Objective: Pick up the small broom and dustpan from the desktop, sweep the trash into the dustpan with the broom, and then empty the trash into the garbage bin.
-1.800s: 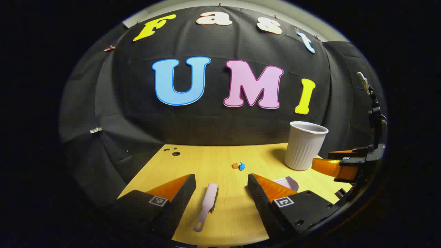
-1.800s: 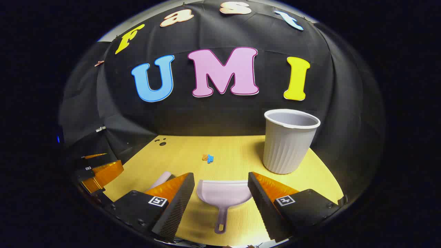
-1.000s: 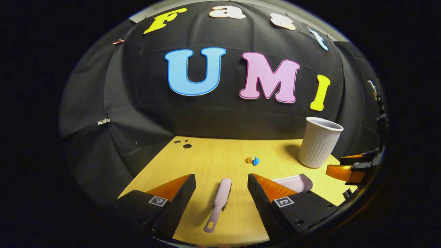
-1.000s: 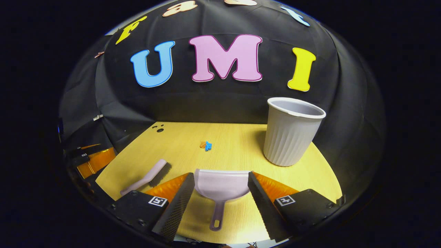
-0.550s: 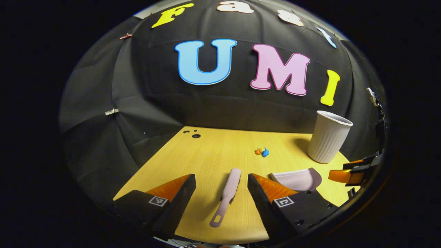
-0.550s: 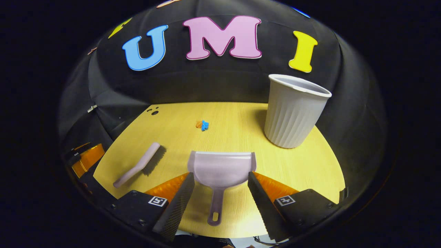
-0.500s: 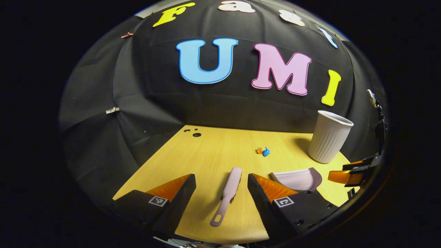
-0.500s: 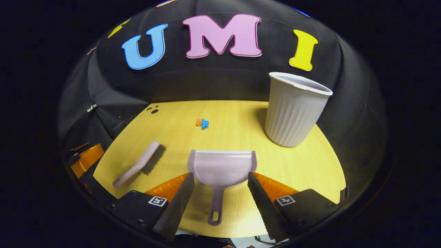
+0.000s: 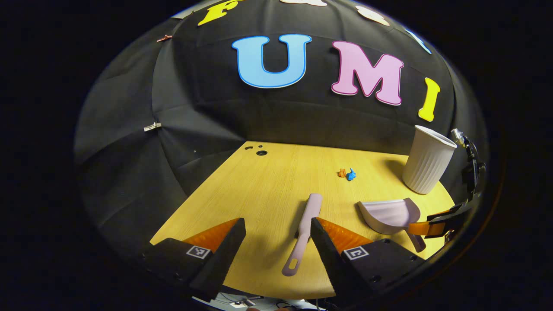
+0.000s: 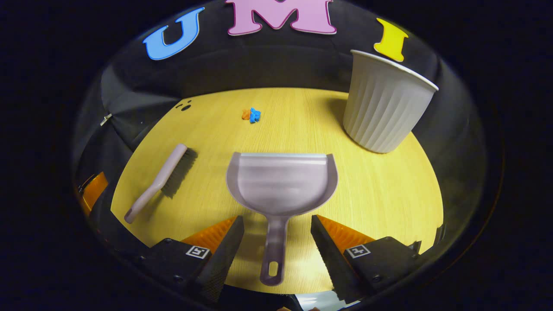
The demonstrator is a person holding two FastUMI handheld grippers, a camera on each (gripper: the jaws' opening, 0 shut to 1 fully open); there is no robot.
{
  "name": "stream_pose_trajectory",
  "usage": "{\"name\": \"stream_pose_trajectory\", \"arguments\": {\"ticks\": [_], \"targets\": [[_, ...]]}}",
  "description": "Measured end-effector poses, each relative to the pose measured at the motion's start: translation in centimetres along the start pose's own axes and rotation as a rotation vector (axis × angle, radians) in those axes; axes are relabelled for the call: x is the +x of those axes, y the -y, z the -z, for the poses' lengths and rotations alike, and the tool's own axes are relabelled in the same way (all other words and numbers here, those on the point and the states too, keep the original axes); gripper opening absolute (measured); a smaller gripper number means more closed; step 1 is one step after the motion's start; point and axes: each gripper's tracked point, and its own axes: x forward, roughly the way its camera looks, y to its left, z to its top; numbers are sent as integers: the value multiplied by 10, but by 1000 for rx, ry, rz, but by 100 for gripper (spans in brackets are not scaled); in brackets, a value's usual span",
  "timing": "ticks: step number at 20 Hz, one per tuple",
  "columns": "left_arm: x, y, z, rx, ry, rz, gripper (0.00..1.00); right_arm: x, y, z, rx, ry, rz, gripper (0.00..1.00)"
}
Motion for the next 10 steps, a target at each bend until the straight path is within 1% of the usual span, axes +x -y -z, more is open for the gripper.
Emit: {"name": "stream_pose_trajectory", "arguments": {"ticks": [2, 6, 10], "targets": [[5, 3, 4, 10, -26, 3, 96, 18, 3, 12, 9, -58, 7, 98], [18, 12, 6, 31, -57, 11, 96, 38, 10, 27, 42, -143, 29, 99], [34, 20, 2, 30, -78, 24, 96, 53, 6, 38, 97, -226, 26, 99]]}}
